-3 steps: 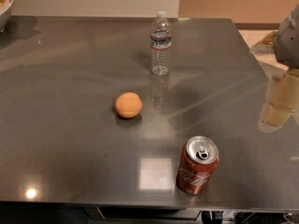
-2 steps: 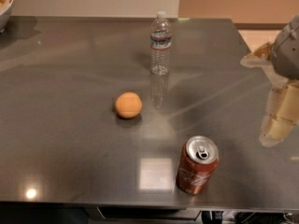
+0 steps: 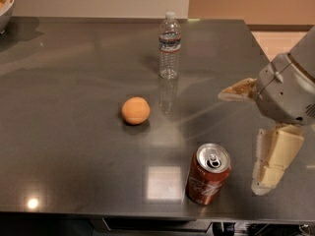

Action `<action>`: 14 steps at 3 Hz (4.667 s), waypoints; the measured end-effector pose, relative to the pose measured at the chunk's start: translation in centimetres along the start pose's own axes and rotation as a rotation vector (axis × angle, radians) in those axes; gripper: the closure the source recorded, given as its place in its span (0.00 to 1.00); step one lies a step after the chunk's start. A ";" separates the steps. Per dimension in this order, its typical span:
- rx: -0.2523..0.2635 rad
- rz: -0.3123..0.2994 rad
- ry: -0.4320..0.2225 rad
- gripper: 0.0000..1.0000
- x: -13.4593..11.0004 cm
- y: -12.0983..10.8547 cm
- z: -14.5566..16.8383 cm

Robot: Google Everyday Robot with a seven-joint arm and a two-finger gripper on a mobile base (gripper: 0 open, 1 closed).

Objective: Move coke can near orange

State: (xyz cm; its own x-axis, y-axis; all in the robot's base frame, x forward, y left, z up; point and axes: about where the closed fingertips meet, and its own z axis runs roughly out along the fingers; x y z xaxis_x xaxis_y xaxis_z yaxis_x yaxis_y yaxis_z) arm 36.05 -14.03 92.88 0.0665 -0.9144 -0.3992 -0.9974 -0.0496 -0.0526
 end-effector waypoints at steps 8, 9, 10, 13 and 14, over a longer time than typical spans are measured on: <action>-0.014 -0.133 -0.125 1.00 -7.6 -1.9 3.0; 0.009 -0.125 -0.137 1.00 -9.6 -4.7 3.0; 0.020 -0.109 -0.140 1.00 -10.8 -7.2 3.7; -0.025 -0.028 -0.126 1.00 -9.9 -11.3 7.7; -0.037 -0.018 -0.157 0.82 -9.6 -11.8 8.2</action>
Offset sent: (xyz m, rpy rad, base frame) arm -0.0320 0.0495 -0.0388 0.1048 0.0465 0.1412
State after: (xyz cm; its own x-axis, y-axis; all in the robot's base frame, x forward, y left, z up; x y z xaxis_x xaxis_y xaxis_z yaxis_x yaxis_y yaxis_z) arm 47.36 -1.37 89.81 0.0850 -0.8393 -0.5369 -0.9962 -0.0826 -0.0285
